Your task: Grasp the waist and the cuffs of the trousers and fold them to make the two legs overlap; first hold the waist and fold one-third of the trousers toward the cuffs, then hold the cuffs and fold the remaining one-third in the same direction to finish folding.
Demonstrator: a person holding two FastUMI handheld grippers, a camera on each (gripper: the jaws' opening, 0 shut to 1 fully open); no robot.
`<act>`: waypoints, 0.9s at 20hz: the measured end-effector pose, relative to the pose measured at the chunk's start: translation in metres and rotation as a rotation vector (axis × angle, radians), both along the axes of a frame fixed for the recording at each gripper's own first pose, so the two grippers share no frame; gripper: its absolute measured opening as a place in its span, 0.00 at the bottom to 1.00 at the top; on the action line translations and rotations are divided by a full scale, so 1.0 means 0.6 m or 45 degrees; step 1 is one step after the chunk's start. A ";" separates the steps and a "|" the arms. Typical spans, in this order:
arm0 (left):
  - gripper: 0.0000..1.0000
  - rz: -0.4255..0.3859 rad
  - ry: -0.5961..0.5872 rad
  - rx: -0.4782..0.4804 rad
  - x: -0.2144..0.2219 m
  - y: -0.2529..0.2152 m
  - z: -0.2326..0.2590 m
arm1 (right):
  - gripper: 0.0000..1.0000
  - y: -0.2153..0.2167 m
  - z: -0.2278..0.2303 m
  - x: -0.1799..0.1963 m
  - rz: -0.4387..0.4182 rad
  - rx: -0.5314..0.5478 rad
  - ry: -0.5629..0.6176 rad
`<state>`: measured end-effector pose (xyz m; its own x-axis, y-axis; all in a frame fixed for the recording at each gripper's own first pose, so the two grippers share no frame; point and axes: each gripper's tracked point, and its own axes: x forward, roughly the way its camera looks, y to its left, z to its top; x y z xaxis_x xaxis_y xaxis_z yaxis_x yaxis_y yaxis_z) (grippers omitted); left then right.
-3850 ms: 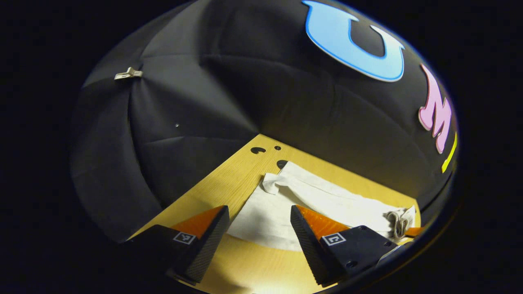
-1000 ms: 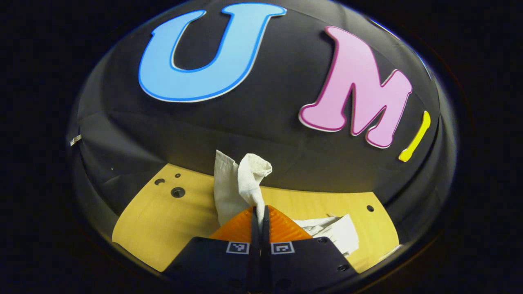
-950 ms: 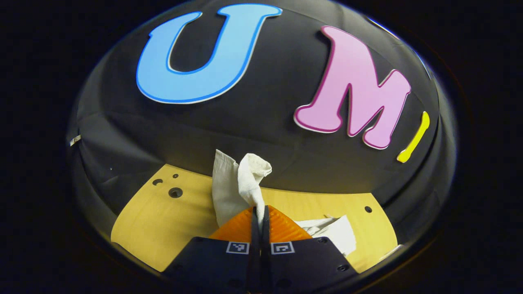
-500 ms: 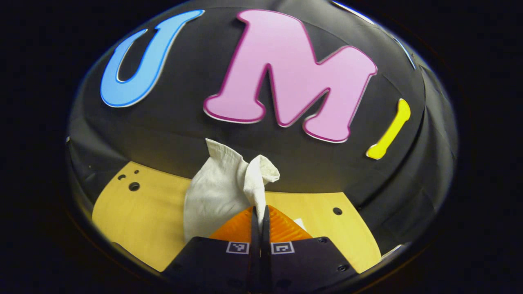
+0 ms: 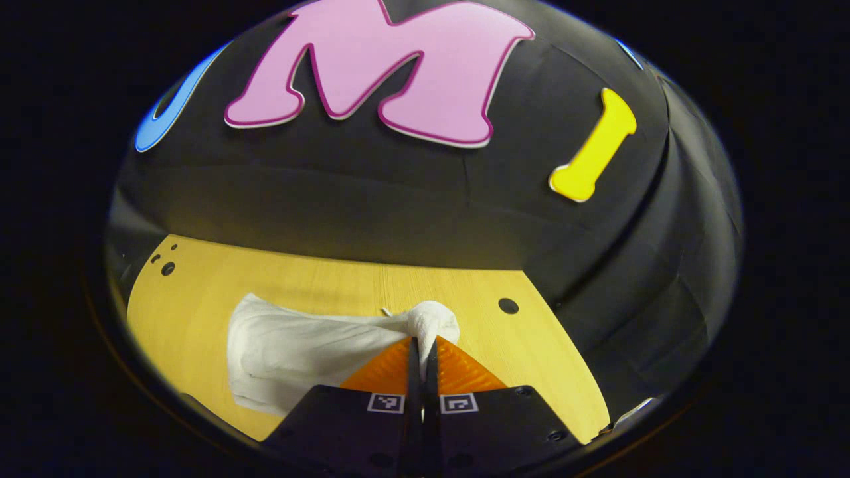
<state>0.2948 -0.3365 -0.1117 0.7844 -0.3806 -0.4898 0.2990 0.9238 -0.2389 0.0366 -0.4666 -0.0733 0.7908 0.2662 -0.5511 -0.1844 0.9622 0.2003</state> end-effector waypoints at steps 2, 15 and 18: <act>0.06 -0.001 0.031 0.026 -0.012 -0.007 -0.026 | 0.98 -0.002 0.001 -0.002 0.002 0.003 -0.003; 0.96 0.030 -0.132 0.128 -0.177 0.163 0.014 | 0.99 0.054 0.023 -0.021 -0.028 0.002 -0.033; 0.96 0.083 -0.235 0.153 -0.247 0.243 0.059 | 0.98 0.079 0.052 -0.030 -0.062 0.024 -0.058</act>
